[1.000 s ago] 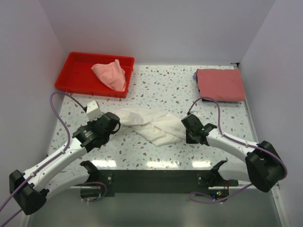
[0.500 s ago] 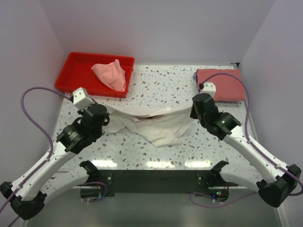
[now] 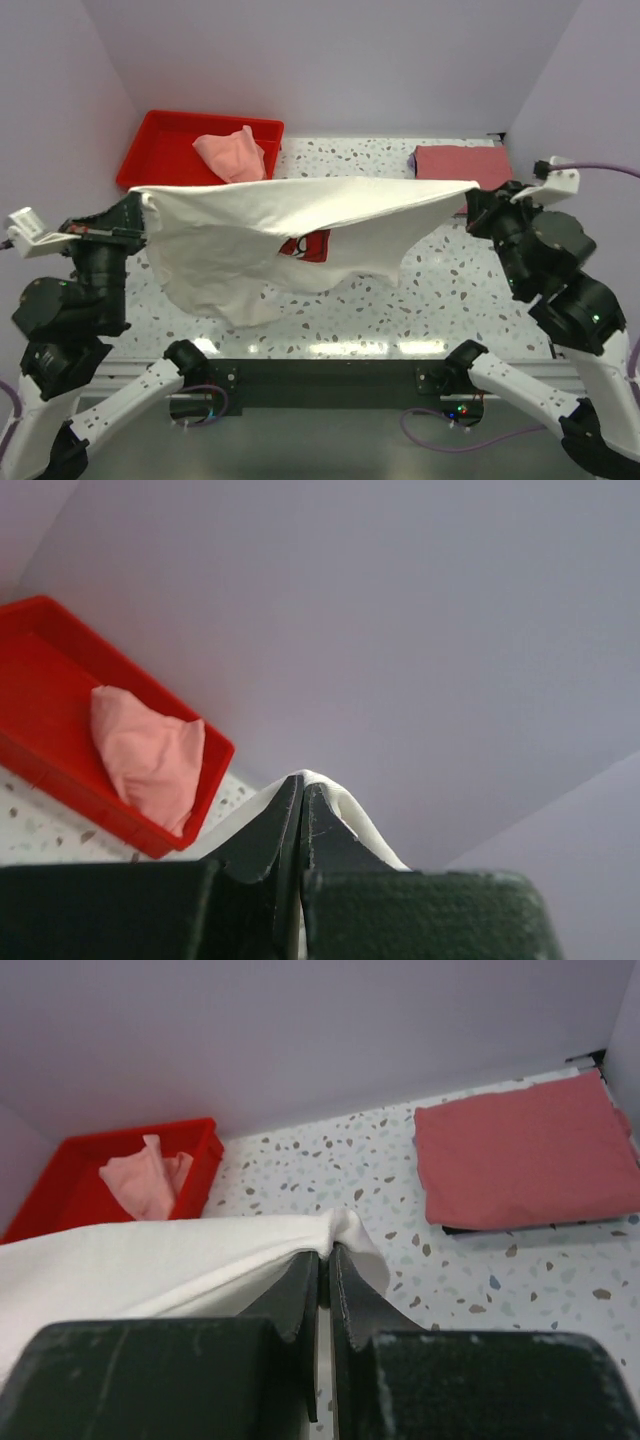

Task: Fold and stack the t-shirts
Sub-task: Flatten the tshirt out

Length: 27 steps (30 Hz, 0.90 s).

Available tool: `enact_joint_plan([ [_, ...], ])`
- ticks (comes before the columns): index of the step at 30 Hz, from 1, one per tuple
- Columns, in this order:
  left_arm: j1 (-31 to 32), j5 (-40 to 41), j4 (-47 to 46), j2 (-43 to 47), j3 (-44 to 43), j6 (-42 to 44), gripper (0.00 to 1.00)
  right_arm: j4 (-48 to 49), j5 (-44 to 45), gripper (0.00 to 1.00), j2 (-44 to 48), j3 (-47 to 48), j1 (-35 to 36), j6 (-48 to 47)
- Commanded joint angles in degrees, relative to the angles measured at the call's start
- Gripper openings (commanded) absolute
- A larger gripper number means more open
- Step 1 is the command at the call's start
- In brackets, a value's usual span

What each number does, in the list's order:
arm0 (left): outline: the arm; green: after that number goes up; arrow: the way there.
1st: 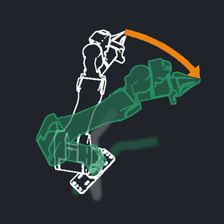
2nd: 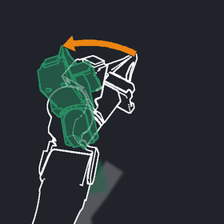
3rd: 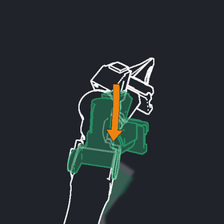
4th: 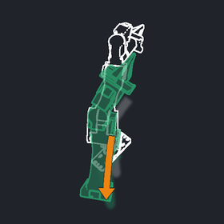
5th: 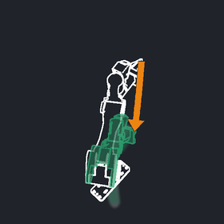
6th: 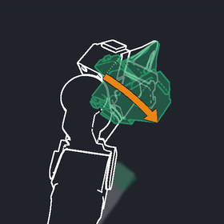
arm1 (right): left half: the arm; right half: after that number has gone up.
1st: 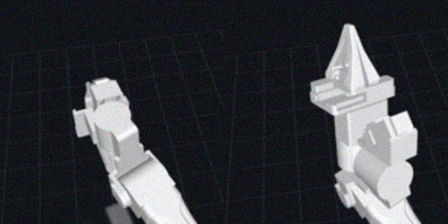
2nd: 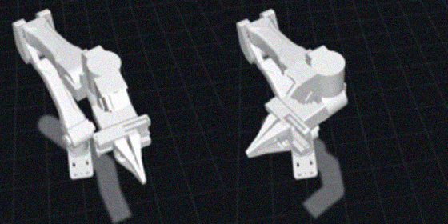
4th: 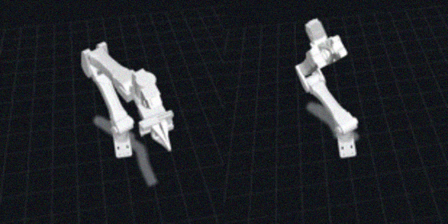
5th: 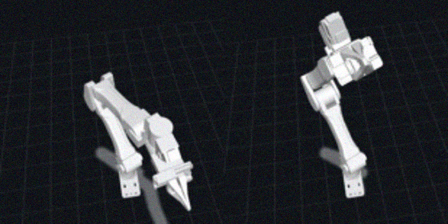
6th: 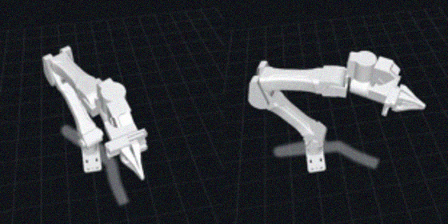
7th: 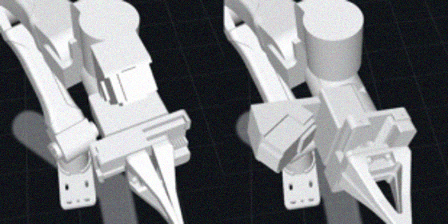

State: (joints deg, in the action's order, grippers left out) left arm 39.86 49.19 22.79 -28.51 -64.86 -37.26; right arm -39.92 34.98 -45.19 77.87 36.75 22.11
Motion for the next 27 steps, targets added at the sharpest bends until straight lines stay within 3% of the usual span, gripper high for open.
enact_joint_plan([
  [1, -0.3, -3.8, -7.9, 1.3, -5.6, 5.0, 0.00, -1.6, -0.2, 0.00, 3.5, 5.7, 0.1, -2.8],
  [12, -0.3, -17.0, -8.5, 3.7, -15.3, 4.1, 0.00, -7.9, -7.5, 0.00, 8.4, 20.2, 0.1, -3.4],
  [18, -0.3, -19.5, -7.4, 2.5, -17.6, 3.4, 0.00, -7.5, -7.1, 0.00, 8.2, 21.5, 0.0, -3.7],
  [23, -0.4, -16.2, -7.3, -2.7, -13.5, 1.4, 0.00, -3.1, 5.9, 0.00, 5.1, 16.3, 0.2, -4.1],
  [26, -0.3, -8.5, -7.8, -7.3, -9.2, 0.5, 0.00, -1.8, 13.0, 0.00, -1.4, 12.1, 0.2, -5.1],
  [27, -0.3, -2.7, -5.6, -8.8, -8.3, -0.1, 0.00, -1.4, 15.0, 0.00, -5.3, 10.7, 0.1, -5.7],
])
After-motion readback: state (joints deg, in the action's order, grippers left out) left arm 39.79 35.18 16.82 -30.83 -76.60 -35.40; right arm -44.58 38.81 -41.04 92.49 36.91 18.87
